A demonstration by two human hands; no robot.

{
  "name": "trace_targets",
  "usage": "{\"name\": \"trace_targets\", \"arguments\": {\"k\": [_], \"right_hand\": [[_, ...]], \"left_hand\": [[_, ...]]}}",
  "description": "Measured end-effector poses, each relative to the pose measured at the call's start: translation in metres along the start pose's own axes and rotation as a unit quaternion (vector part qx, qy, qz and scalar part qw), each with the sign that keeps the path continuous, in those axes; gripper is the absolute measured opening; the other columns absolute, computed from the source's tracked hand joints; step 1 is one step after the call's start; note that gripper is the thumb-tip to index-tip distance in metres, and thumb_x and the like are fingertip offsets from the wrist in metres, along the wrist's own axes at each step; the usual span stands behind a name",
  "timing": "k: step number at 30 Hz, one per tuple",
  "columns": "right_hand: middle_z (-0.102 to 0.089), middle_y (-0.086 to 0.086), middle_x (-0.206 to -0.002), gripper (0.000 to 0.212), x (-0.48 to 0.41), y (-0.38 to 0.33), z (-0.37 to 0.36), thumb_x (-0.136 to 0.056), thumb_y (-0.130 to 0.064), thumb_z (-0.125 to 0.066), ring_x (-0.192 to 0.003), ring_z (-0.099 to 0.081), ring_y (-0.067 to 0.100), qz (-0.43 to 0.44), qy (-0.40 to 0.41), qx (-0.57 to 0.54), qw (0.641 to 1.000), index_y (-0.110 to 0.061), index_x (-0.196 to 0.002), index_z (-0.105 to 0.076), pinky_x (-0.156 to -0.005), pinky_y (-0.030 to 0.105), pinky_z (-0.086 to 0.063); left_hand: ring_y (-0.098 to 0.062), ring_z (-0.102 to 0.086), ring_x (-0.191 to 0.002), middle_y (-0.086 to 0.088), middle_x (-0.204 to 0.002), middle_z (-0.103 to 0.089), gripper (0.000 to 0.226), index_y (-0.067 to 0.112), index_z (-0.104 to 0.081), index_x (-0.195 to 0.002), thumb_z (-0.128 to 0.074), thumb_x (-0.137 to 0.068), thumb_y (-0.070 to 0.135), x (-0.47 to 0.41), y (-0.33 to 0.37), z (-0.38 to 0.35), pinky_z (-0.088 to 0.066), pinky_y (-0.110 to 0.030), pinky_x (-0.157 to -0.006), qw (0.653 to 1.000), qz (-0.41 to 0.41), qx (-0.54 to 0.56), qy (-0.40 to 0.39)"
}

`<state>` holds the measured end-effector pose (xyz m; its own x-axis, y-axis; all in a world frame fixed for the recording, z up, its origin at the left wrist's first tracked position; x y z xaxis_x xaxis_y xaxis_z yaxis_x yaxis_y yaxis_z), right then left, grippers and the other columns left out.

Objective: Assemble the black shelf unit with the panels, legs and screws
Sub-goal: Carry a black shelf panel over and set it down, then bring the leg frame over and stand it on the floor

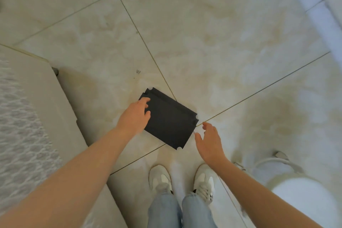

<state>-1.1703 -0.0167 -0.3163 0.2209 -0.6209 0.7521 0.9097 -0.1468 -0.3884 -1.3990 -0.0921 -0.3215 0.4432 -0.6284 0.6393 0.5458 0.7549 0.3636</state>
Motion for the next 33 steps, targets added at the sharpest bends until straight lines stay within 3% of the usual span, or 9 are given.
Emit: {"name": "trace_targets", "arguments": {"k": [6, 11, 18, 21, 26, 33], "right_hand": [[-0.038, 0.005, -0.148, 0.048, 0.102, -0.049, 0.104, -0.102, -0.023, -0.044, -0.131, -0.045, 0.021, 0.057, 0.016, 0.029, 0.998, -0.015, -0.148, -0.032, -0.105, 0.027, -0.037], [-0.037, 0.008, -0.148, 0.048, 0.211, -0.089, 0.195, -0.102, -0.023, -0.044, -0.132, -0.042, 0.023, 0.103, 0.028, 0.074, 0.992, -0.012, -0.147, -0.031, -0.106, 0.031, -0.036], [-0.036, 0.007, -0.148, 0.049, 0.354, -0.120, 0.288, -0.102, -0.021, -0.043, -0.137, -0.031, 0.024, 0.146, 0.104, 0.086, 0.980, -0.010, -0.148, -0.030, -0.111, 0.028, -0.027], [-0.037, 0.006, -0.148, 0.050, 0.413, -0.114, 0.303, -0.103, -0.026, -0.042, -0.139, -0.030, 0.023, 0.145, 0.132, 0.110, 0.974, -0.010, -0.149, -0.030, -0.113, 0.030, -0.026], [-0.041, 0.006, -0.148, 0.051, 0.490, -0.082, 0.315, -0.101, -0.027, -0.045, -0.139, -0.031, 0.023, 0.102, 0.204, 0.076, 0.971, -0.010, -0.147, -0.033, -0.115, 0.031, -0.027], [-0.044, 0.009, -0.146, 0.050, 0.581, -0.001, 0.298, -0.100, -0.027, -0.050, -0.138, -0.033, 0.030, -0.012, 0.283, 0.012, 0.959, -0.007, -0.144, -0.039, -0.115, 0.040, -0.031]], "left_hand": [[-0.017, -0.058, -0.110, 0.000, -0.123, -0.063, 0.041, 0.020, -0.042, -0.144, -0.046, -0.104, 0.022, 0.095, 0.094, 0.086, -0.051, -0.031, -0.089, 0.997, -0.063, -0.047, 0.018], [-0.019, -0.055, -0.116, -0.002, -0.129, -0.058, 0.040, 0.018, -0.039, -0.145, -0.039, -0.106, 0.028, 0.190, 0.172, 0.163, -0.051, -0.032, -0.089, 0.970, -0.127, -0.204, 0.031], [-0.020, -0.051, -0.120, 0.001, -0.129, -0.059, 0.034, 0.018, -0.045, -0.136, -0.036, -0.105, 0.028, 0.298, 0.239, 0.228, -0.043, -0.030, -0.092, 0.945, -0.179, -0.267, 0.054], [-0.019, -0.051, -0.116, 0.002, -0.125, -0.061, 0.029, 0.019, -0.046, -0.130, -0.038, -0.104, 0.026, 0.338, 0.256, 0.244, -0.041, -0.028, -0.088, 0.937, -0.197, -0.285, 0.056], [-0.020, -0.051, -0.122, 0.002, -0.129, -0.061, 0.037, 0.019, -0.047, -0.140, -0.041, -0.104, 0.026, 0.405, 0.292, 0.258, -0.045, -0.032, -0.093, 0.932, -0.258, -0.248, 0.060], [-0.018, -0.051, -0.120, 0.003, -0.124, -0.063, 0.037, 0.019, -0.047, -0.140, -0.042, -0.104, 0.025, 0.491, 0.342, 0.232, -0.046, -0.031, -0.091, 0.884, -0.386, -0.263, 0.024]]}}
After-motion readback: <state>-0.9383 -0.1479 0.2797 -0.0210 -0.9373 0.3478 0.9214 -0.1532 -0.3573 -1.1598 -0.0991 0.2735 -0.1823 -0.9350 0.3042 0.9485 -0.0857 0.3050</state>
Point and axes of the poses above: each hand's wrist, its own x-axis away from the middle knuckle, its own z-axis out of the back of the hand, y = z × x, the point moved 1 cm from there along -x, towards the middle knuckle
